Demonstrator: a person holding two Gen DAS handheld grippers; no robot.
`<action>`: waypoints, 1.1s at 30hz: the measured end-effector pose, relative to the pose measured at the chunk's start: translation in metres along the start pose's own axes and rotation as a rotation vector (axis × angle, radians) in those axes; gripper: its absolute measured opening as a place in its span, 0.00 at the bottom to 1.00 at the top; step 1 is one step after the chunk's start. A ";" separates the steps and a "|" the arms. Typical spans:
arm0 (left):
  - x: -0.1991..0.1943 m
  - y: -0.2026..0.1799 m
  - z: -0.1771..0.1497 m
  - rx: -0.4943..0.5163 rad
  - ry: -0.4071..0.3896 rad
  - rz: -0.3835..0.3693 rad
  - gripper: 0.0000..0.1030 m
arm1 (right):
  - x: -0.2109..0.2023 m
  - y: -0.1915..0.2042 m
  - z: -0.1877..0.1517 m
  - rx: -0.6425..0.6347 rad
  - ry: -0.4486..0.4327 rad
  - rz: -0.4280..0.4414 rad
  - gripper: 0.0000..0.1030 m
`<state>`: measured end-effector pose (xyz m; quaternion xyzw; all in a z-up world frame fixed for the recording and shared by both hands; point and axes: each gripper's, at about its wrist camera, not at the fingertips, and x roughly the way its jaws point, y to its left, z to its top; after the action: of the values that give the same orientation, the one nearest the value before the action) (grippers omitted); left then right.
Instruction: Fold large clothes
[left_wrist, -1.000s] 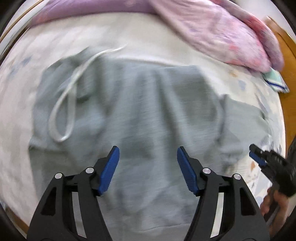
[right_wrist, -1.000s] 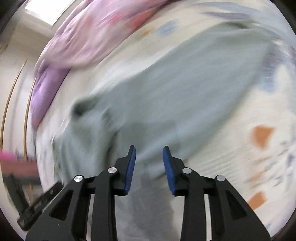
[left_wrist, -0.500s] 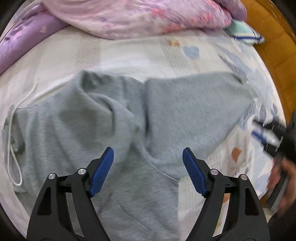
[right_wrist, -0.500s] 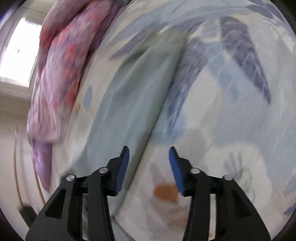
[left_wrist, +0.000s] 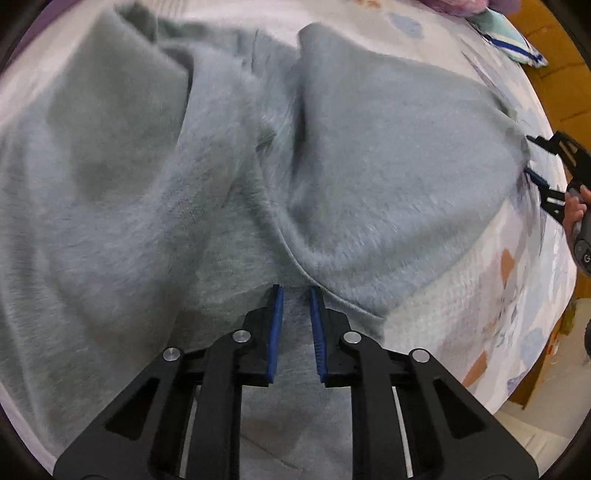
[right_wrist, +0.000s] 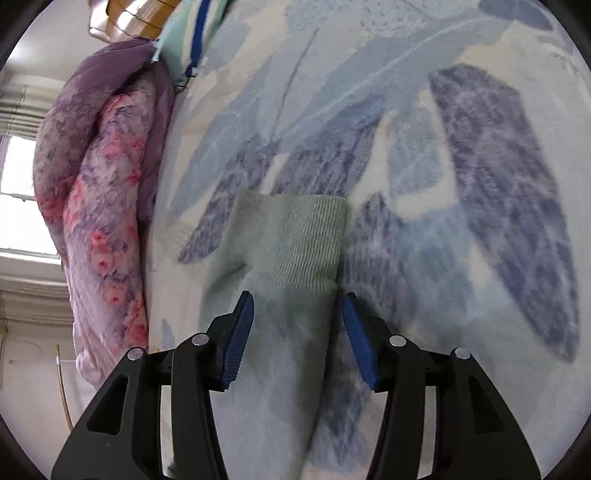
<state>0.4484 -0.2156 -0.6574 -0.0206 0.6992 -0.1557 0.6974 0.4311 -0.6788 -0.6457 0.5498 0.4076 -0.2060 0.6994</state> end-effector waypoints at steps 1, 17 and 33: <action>0.001 0.002 0.002 -0.013 0.006 -0.010 0.16 | 0.003 0.000 0.001 -0.005 -0.005 0.001 0.40; 0.007 0.009 0.012 -0.057 0.022 -0.066 0.15 | -0.072 0.102 -0.074 -0.484 -0.156 0.032 0.11; -0.140 0.122 -0.002 -0.267 -0.189 -0.380 0.26 | -0.108 0.250 -0.311 -1.006 -0.099 0.108 0.11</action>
<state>0.4730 -0.0652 -0.5522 -0.2581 0.6287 -0.1875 0.7092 0.4451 -0.3276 -0.4290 0.1549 0.3936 0.0263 0.9057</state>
